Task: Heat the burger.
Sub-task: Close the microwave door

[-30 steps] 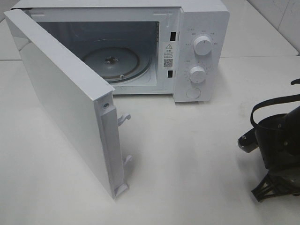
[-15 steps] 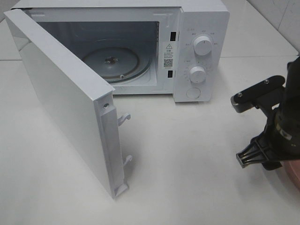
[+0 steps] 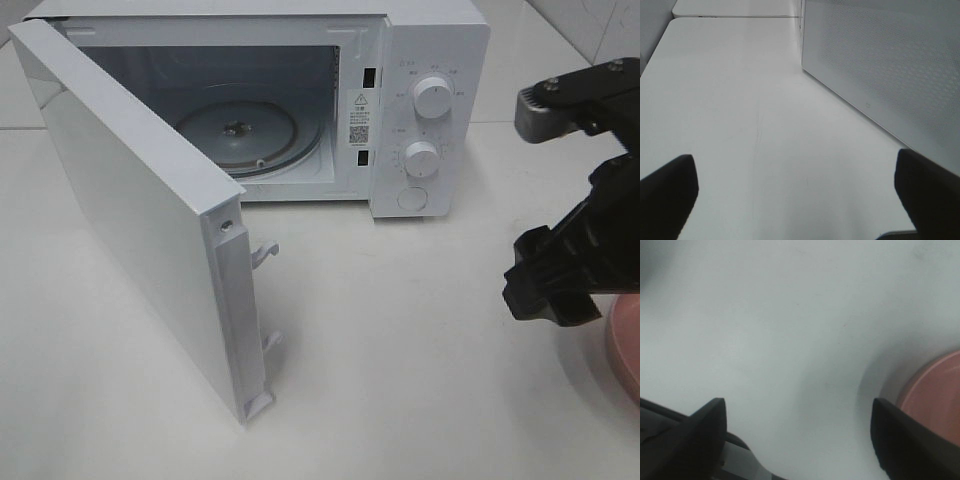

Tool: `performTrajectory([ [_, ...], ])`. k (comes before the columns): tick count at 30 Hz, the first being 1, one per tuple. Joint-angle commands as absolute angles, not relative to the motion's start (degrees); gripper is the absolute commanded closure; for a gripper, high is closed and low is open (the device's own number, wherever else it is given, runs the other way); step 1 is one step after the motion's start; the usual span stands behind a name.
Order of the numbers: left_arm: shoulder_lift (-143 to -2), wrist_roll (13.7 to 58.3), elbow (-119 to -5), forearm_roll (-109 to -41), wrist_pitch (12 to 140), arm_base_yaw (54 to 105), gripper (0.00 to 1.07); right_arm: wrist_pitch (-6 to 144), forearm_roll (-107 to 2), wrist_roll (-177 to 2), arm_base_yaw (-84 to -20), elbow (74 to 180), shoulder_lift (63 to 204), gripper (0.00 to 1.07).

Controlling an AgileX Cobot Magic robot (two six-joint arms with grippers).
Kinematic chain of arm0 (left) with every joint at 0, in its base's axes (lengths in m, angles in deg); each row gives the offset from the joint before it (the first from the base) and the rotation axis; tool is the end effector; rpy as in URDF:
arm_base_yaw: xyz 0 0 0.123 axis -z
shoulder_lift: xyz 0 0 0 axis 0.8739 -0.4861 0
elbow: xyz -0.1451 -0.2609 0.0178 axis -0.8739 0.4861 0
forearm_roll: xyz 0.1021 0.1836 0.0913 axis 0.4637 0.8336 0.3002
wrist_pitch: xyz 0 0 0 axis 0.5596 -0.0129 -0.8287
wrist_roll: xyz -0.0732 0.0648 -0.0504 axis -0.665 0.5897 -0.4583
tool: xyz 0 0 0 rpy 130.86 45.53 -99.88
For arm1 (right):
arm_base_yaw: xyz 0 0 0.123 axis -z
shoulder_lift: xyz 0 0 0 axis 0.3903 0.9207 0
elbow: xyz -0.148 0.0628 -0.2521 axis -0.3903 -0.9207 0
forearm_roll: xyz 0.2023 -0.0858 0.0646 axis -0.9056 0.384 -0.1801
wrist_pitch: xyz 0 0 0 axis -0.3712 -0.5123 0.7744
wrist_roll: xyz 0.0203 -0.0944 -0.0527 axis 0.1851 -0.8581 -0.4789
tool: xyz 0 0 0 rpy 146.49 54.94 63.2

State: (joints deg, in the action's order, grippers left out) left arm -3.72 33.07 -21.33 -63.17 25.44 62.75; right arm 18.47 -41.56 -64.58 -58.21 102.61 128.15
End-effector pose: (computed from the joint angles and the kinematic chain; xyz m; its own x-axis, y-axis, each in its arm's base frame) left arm -0.0263 -0.0040 0.2610 -0.4518 0.0061 -0.8921 0.0675 0.9973 -0.0274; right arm 0.1541 0.0910 0.2724 -0.8099 -0.3316 -0.4838 -0.3679 0.9296 -0.0214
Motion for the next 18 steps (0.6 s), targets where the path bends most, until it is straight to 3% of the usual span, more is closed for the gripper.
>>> performTrajectory([
  [1, -3.4, 32.7, -21.2, -63.3, 26.1, 62.6, 0.06, 14.2, -45.7, -69.2, -58.2, 102.9, 122.2, 0.31],
  [18, -3.4, 32.7, -21.2, -63.3, 26.1, 62.6, 0.06, 3.3, -45.6, -69.4, -57.4, 100.1, 103.0, 0.31],
])
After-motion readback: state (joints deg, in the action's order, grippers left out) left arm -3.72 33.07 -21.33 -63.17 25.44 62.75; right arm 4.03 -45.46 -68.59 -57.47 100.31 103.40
